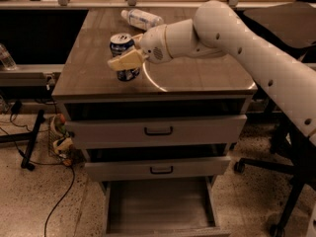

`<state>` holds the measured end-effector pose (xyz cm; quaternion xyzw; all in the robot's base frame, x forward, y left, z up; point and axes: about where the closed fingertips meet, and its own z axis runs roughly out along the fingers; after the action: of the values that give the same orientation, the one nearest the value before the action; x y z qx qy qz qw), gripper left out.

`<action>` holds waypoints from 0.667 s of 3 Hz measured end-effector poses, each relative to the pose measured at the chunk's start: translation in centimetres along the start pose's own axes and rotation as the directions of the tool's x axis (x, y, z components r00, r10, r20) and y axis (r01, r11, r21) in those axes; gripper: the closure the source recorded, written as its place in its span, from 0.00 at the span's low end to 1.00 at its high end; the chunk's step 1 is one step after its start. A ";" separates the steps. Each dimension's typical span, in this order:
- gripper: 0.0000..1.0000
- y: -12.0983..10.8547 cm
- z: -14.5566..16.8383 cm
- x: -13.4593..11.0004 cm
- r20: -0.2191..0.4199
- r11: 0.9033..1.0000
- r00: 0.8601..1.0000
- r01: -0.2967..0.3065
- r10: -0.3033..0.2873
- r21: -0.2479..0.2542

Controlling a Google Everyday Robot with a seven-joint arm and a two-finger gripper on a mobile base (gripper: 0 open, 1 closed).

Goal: Place pepsi can into bottom drawer

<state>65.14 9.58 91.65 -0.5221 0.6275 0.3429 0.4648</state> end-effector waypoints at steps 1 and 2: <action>1.00 4.3 -1.7 -1.2 0.036 1.000 0.999 0.018 -0.017 -0.017; 1.00 9.6 -5.0 -1.8 0.052 0.999 0.998 0.039 -0.039 0.004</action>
Offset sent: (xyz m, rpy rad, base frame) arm -0.1832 -0.0843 0.0475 0.0449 -0.0944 -0.0773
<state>54.68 7.73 94.49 -0.5244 0.6053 0.3464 0.4884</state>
